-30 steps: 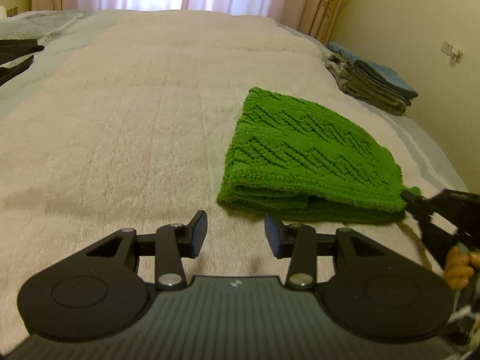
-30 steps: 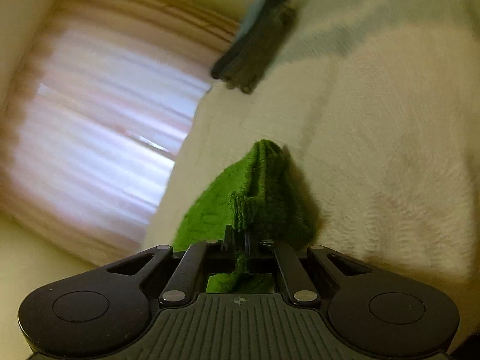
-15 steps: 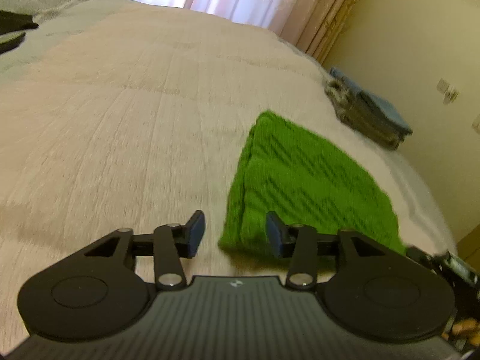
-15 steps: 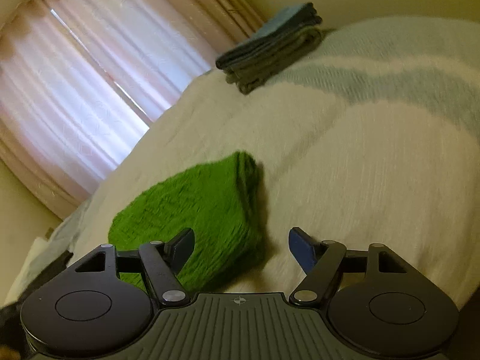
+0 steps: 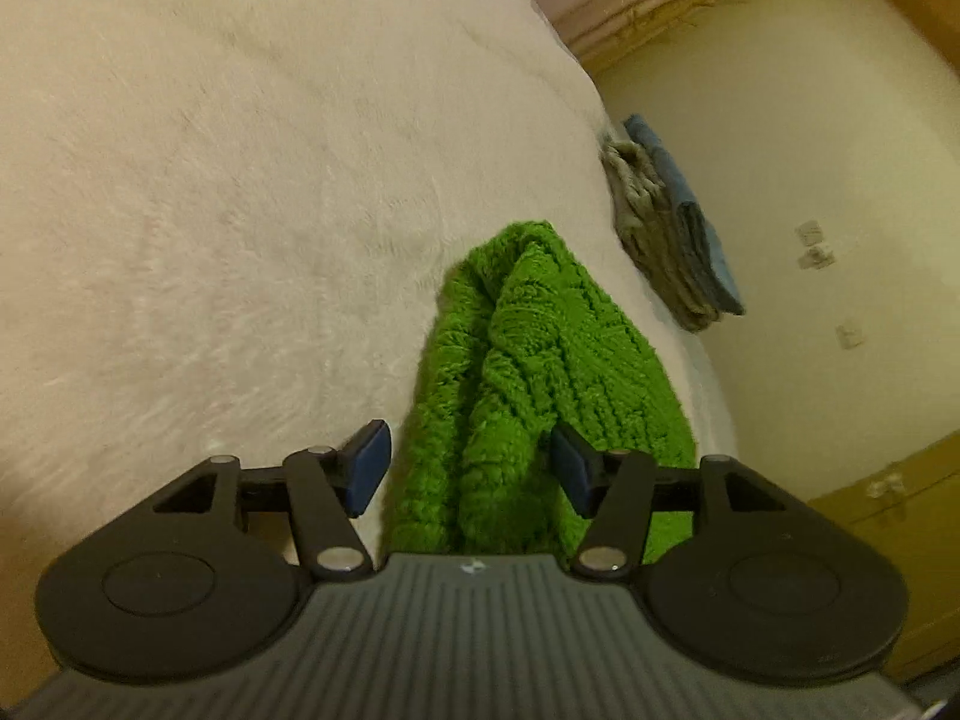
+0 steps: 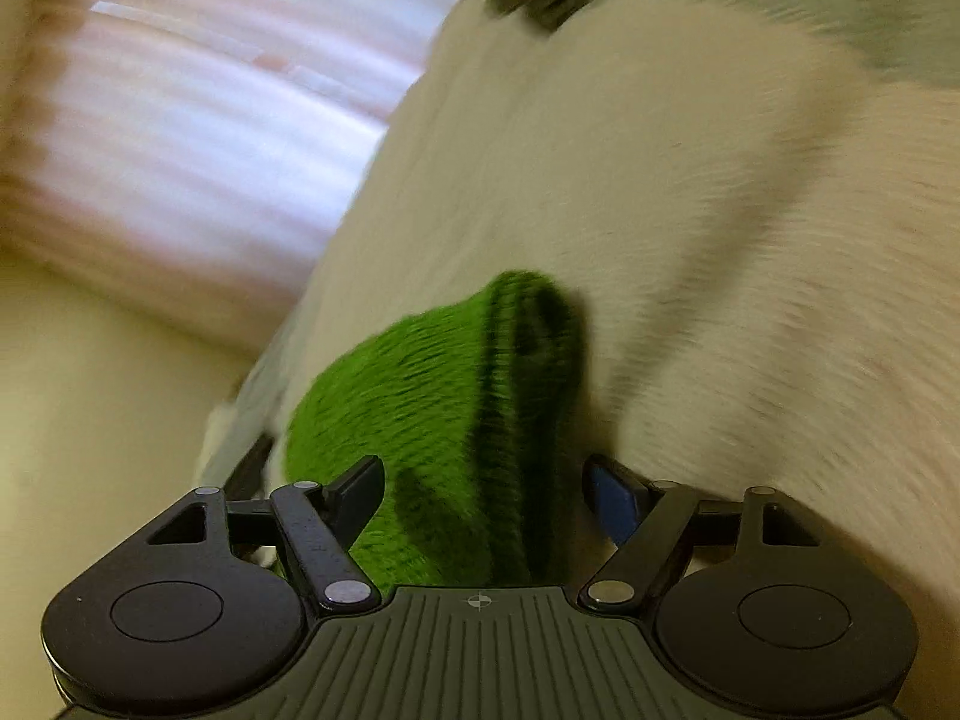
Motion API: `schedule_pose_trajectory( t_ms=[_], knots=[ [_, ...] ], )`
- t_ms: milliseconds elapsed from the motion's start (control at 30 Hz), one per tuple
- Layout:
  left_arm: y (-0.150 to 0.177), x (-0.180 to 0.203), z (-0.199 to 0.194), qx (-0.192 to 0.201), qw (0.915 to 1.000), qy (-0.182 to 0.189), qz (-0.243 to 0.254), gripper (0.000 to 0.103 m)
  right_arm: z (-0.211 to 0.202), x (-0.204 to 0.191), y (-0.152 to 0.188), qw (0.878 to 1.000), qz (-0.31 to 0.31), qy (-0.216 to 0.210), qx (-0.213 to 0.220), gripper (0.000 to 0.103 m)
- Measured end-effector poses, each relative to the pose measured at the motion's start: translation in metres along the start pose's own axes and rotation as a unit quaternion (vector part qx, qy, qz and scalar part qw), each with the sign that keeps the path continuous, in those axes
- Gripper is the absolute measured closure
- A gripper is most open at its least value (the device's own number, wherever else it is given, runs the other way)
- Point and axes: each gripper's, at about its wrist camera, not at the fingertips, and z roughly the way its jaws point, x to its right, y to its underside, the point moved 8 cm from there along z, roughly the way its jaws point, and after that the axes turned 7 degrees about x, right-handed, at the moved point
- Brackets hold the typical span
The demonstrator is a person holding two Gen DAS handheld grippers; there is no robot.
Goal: Fold clothes
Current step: 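Lift the folded green vest with both grippers and carry it toward the towel stack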
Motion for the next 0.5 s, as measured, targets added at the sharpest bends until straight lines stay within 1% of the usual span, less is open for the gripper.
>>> schedule_pose_trajectory(
  t_ms=[33, 67, 100, 133, 167, 233, 300, 333, 400, 500],
  knots=[
    [-0.001, 0.000, 0.005, -0.008, 0.9999, 0.013, -0.003, 0.050, 0.005, 0.001, 0.001, 1.000, 0.002, -0.006, -0.007, 0.027],
    [-0.001, -0.001, 0.011, -0.017, 0.9996, 0.021, -0.006, 0.050, 0.009, 0.000, 0.002, 1.000, -0.003, -0.010, -0.011, 0.029],
    [0.000, -0.001, 0.017, -0.024, 0.9994, 0.024, -0.008, 0.051, 0.012, -0.001, 0.004, 1.000, -0.008, -0.012, -0.014, 0.035],
    [0.001, -0.001, 0.020, -0.030, 0.9992, 0.025, -0.010, 0.052, 0.014, 0.001, 0.006, 1.000, -0.009, 0.001, -0.014, 0.051],
    [0.001, 0.000, 0.023, -0.034, 0.9990, 0.025, -0.012, 0.054, 0.015, 0.003, 0.007, 1.000, 0.002, 0.007, -0.015, 0.061],
    [0.000, 0.002, 0.025, -0.036, 0.9990, 0.022, -0.017, 0.068, 0.012, 0.003, 0.009, 0.999, 0.047, 0.009, -0.012, 0.068],
    [0.000, 0.007, 0.024, -0.033, 0.9992, 0.012, -0.016, 0.075, 0.007, -0.006, 0.008, 0.999, 0.040, 0.036, -0.007, 0.072],
    [-0.002, 0.013, 0.022, -0.030, 0.9996, 0.002, -0.003, 0.078, 0.005, -0.013, 0.006, 0.998, 0.031, 0.051, -0.004, 0.073],
    [-0.005, 0.033, 0.014, -0.021, 0.9990, -0.017, 0.037, 0.079, 0.000, -0.028, -0.002, 0.997, 0.027, 0.075, -0.004, 0.074],
    [-0.012, 0.065, 0.003, -0.017, 0.9979, -0.026, 0.057, 0.081, -0.017, -0.053, -0.015, 0.995, 0.029, 0.100, -0.002, 0.074]
  ],
)
